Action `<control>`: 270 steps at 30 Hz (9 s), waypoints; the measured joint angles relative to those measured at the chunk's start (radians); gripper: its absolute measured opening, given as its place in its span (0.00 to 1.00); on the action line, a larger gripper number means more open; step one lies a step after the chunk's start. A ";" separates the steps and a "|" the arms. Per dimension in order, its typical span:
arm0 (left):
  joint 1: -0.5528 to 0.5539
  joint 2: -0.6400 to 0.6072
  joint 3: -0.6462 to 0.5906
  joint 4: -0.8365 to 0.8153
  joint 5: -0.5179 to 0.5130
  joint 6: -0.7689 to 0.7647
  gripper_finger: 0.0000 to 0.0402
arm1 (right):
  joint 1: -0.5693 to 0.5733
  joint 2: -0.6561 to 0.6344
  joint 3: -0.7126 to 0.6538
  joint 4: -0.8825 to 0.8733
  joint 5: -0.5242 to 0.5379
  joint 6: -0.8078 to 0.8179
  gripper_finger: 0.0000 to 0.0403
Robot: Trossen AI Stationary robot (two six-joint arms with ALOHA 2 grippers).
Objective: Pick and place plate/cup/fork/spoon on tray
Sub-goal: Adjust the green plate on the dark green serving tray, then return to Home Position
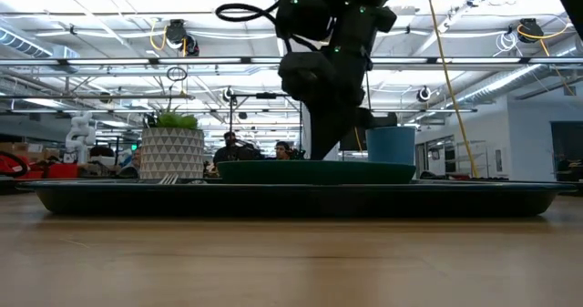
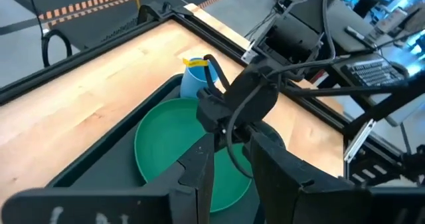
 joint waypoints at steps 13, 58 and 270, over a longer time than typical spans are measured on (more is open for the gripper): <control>0.000 0.000 0.000 0.001 0.007 0.089 0.25 | 0.032 0.021 0.000 0.035 0.100 0.087 0.00; -0.095 0.000 0.001 0.190 0.035 0.252 0.25 | 0.177 0.027 -0.041 0.023 0.049 0.416 0.00; -0.090 -0.693 -0.642 0.541 -0.115 0.326 0.02 | 0.295 -1.796 -1.400 0.925 0.332 0.479 0.00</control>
